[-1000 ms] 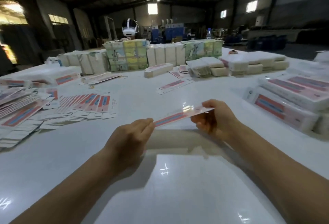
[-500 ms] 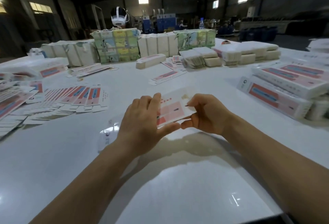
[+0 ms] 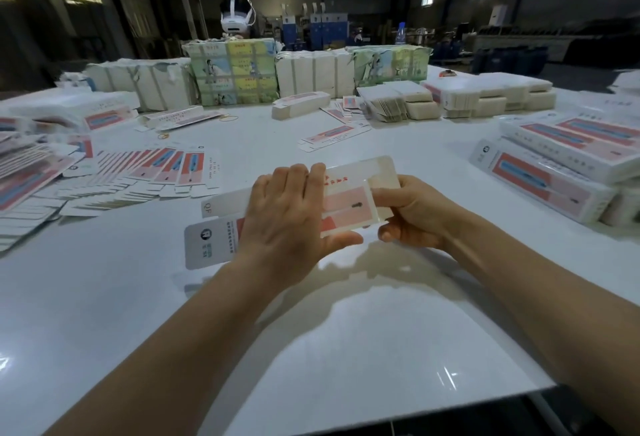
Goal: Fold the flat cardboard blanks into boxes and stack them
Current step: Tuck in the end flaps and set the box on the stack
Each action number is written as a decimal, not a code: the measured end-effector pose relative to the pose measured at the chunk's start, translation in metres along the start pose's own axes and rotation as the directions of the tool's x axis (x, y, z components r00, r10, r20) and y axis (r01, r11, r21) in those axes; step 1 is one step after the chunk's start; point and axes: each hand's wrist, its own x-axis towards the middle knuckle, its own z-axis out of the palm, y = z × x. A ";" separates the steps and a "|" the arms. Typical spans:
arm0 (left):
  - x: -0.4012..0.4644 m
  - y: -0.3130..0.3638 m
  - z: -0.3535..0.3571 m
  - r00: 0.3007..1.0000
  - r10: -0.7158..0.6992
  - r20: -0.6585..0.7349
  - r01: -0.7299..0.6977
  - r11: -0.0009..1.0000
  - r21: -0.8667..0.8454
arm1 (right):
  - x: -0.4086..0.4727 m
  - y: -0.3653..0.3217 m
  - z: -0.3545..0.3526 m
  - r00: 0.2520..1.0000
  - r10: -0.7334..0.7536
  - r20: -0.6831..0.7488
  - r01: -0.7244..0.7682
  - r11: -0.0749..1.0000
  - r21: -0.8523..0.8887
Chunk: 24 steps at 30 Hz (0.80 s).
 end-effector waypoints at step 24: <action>0.003 -0.012 -0.010 0.947 -0.319 -0.031 0.320 0.946 0.053 | -0.004 0.012 0.031 0.636 -0.671 -0.380 0.230 0.635 -0.737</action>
